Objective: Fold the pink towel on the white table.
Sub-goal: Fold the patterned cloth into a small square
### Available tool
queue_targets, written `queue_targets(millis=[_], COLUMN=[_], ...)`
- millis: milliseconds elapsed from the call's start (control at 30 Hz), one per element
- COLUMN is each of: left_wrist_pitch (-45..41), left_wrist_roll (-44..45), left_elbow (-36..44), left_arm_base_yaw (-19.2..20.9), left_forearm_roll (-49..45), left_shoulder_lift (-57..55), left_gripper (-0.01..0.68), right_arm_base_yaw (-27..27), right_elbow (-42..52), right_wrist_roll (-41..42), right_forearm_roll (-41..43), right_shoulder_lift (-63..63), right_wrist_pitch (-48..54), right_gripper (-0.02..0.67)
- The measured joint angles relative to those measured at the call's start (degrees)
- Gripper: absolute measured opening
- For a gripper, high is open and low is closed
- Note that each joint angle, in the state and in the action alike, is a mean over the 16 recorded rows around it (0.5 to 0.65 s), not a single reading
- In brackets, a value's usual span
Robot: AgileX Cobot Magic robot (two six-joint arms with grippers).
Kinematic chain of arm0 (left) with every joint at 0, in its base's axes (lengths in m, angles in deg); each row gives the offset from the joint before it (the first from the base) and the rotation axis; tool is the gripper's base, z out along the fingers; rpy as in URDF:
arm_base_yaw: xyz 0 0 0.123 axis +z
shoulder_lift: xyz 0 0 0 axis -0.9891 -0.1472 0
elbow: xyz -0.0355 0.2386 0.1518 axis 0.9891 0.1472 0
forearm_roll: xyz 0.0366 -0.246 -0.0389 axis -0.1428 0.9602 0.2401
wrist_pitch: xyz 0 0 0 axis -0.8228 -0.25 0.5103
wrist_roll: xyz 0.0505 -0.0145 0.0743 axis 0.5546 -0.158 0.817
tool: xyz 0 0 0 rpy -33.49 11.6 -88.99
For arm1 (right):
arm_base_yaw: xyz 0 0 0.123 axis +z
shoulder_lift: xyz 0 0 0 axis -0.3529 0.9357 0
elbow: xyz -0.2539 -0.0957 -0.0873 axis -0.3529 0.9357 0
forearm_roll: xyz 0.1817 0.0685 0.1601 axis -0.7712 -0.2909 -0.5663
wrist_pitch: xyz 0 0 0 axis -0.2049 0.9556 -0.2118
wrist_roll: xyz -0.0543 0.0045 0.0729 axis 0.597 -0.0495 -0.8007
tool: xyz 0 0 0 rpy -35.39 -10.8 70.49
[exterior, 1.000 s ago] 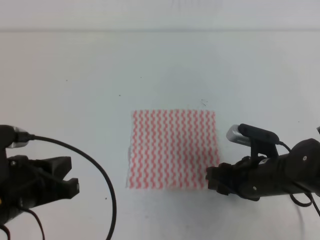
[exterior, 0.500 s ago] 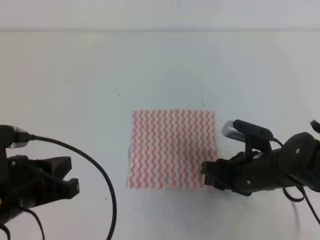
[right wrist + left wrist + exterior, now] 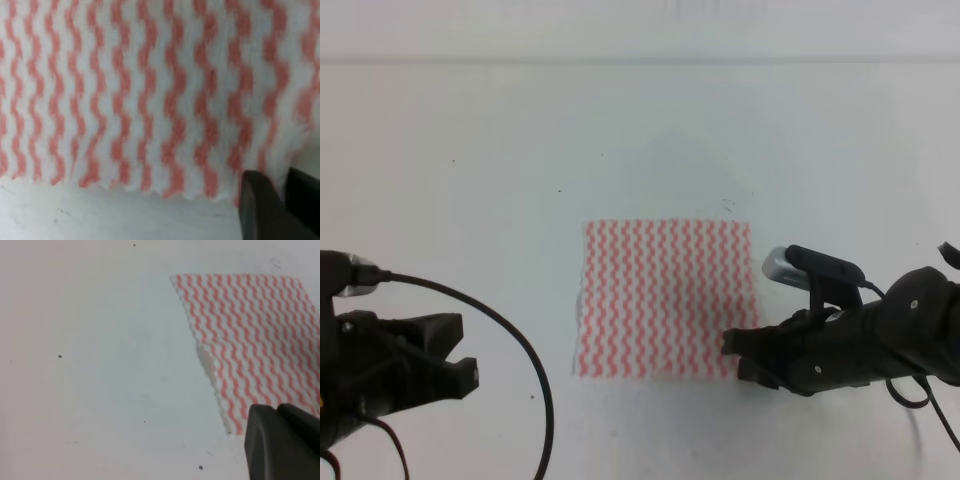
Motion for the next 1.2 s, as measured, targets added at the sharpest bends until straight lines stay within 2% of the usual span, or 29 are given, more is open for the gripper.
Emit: queue_targets(millis=[300, 600, 867, 1200], left_wrist_pitch=[-0.1, -0.43, 0.26, 7.0], left_wrist_roll=[0.53, 6.25, 16.58, 24.01], left_elbow=[0.05, 0.05, 0.0, -0.05], left_arm_base_yaw=[-0.01, -0.57, -4.78, -10.5], left_forearm_roll=[0.04, 0.25, 0.49, 0.31], left_shoulder_lift=[0.09, 0.09, -1.81, -9.65], left_gripper=[-0.004, -0.004, -0.005, -0.005], right_arm_base_yaw=[-0.03, -0.01, 0.01, 0.04], right_elbow=[0.19, 0.11, -0.3, -2.42], right_wrist_roll=[0.0, 0.0, 0.0, 0.01], right_forearm_roll=[1.03, 1.29, 1.31, 1.4], right_shoulder_lift=[-0.42, -2.49, -4.41, -4.56], right_wrist_pitch=[-0.13, -0.56, -0.94, -1.98], right_gripper=[-0.006, -0.017, -0.017, -0.016])
